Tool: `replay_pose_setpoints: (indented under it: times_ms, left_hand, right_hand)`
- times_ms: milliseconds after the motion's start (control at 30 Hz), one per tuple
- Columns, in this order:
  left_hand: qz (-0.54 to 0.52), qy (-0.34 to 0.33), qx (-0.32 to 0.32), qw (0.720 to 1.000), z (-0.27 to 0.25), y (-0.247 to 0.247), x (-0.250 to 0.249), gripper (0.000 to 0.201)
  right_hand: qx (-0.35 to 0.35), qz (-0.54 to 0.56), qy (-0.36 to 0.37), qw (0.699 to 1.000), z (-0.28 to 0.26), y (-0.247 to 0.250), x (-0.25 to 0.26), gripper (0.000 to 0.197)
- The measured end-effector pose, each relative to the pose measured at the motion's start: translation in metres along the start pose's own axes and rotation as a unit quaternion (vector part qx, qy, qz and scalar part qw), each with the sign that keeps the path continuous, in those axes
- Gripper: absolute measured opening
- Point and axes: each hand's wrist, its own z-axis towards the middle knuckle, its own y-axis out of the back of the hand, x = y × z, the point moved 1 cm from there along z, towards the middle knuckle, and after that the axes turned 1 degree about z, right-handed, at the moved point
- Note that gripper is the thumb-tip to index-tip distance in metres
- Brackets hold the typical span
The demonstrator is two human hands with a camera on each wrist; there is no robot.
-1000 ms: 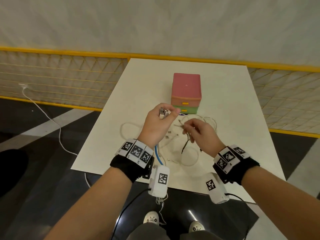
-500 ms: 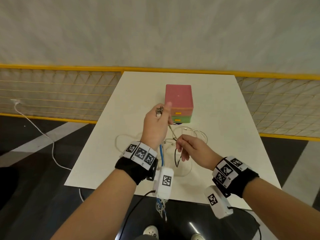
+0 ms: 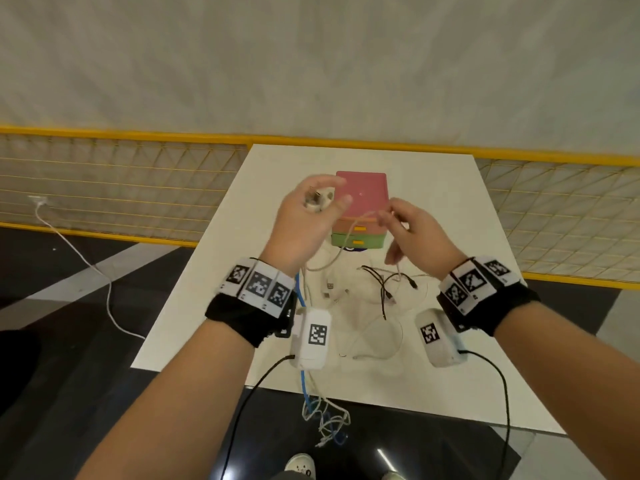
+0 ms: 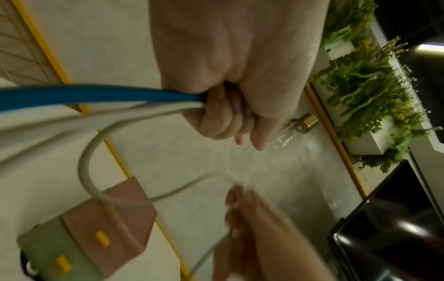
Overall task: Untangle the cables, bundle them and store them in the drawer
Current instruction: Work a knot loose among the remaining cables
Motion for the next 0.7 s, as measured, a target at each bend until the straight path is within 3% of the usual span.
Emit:
replay_pose_setpoints:
  times_ms: [67,133,300,367,433,533,600,633,700]
  left_hand:
    - [0.035,0.04,0.044,0.998,-0.003,-0.014,0.002,0.025]
    - [0.035,0.052,0.048,0.997,-0.006,-0.021,-0.002,0.029]
    - [0.009,-0.014,-0.096,0.995,0.004,-0.006,-0.013,0.035]
    - [-0.07,0.014,-0.189,0.979,0.01,0.008,-0.017,0.037]
    - [-0.129,0.035,-0.243,0.961,0.019,0.027,-0.013,0.034]
    - [-0.062,0.022,-0.209,0.976,0.021,0.042,-0.008,0.004]
    - [0.016,-0.017,-0.162,0.986,0.013,0.034,-0.007,0.045]
    - [0.037,-0.034,-0.125,0.991,0.008,0.024,-0.007,0.056]
    - [0.081,-0.042,-0.02,0.996,-0.003,0.001,-0.005,0.057]
  right_hand:
    - [-0.002,0.007,0.046,0.999,0.007,0.003,0.028,0.021]
    - [0.002,0.014,0.073,0.997,0.008,0.003,0.045,0.02]
    - [0.054,0.038,0.032,0.997,-0.002,-0.005,0.027,0.026]
    - [0.087,0.042,-0.025,0.995,-0.009,-0.008,0.002,0.025]
    - [0.107,0.032,-0.079,0.991,-0.018,-0.009,-0.022,0.026]
    - [0.088,0.006,-0.097,0.991,-0.024,-0.005,-0.032,0.028]
    - [0.065,0.002,-0.083,0.994,-0.02,-0.001,-0.022,0.027]
    - [0.057,-0.003,-0.071,0.996,-0.016,0.001,-0.015,0.026]
    - [0.049,-0.032,-0.026,0.998,-0.01,0.001,0.002,0.024]
